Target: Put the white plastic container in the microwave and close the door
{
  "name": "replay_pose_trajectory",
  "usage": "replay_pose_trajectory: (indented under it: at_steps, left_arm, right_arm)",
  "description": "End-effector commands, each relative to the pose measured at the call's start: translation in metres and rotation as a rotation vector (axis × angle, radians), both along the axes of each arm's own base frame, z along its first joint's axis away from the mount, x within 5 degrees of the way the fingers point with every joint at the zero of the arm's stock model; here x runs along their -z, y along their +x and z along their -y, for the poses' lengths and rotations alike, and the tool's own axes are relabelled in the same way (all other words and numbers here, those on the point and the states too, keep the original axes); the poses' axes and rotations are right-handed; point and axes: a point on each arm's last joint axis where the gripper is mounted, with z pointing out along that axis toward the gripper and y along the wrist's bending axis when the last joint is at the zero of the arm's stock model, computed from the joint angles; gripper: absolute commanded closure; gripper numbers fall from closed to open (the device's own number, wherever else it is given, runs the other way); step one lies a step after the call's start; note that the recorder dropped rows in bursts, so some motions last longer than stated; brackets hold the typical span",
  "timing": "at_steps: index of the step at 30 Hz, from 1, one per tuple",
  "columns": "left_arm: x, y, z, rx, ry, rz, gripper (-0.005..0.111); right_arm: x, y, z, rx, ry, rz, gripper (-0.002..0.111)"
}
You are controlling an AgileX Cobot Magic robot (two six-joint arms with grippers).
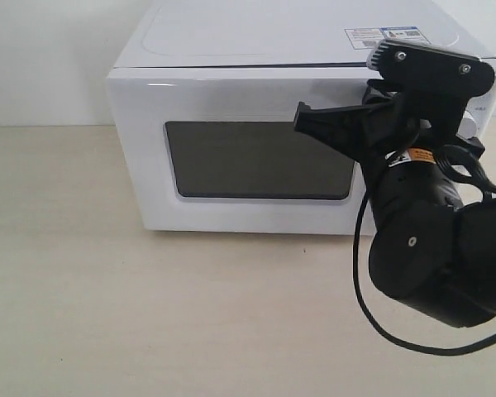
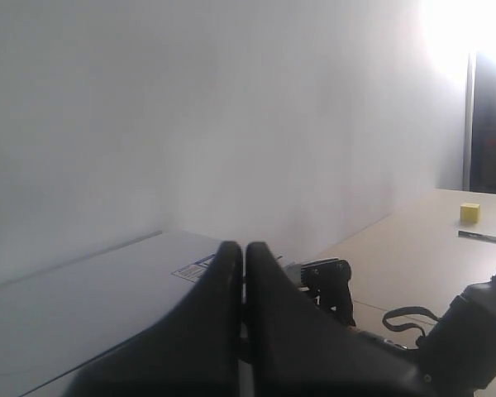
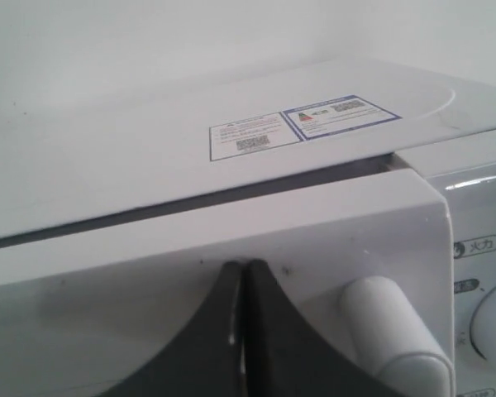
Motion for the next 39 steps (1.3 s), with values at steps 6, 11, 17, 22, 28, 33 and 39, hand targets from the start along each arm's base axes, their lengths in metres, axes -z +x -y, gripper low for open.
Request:
replay_pose_trajectory:
  at_steps: [6, 11, 17, 22, 28, 33, 39]
  left_arm:
    - [0.001, -0.002, 0.000, 0.010, -0.012, -0.005, 0.103]
    - [0.001, -0.002, 0.000, 0.010, -0.012, -0.005, 0.103]
    - [0.001, -0.001, 0.000, 0.008, -0.014, -0.005, 0.103]
    - [0.001, -0.001, 0.000, 0.008, -0.014, -0.005, 0.103]
    - [0.001, -0.001, 0.000, 0.008, -0.014, -0.005, 0.103]
    - [0.001, -0.001, 0.000, 0.008, -0.014, -0.005, 0.103]
    - [0.001, -0.002, 0.000, 0.010, -0.012, -0.006, 0.103]
  right_arm:
    - [-0.004, 0.008, 0.006, 0.003, -0.018, 0.013, 0.109]
    - [-0.005, 0.009, 0.006, -0.007, -0.030, 0.023, 0.109]
    - [-0.007, 0.010, 0.005, -0.024, -0.045, 0.033, 0.109]
    - [-0.008, 0.015, 0.006, -0.040, -0.063, 0.022, 0.109]
    - [-0.010, 0.015, 0.006, -0.045, -0.083, 0.037, 0.109]
    - [-0.008, 0.014, 0.006, -0.047, -0.109, 0.019, 0.109]
    - [-0.014, -0.005, 0.007, -0.054, -0.138, 0.049, 0.109]
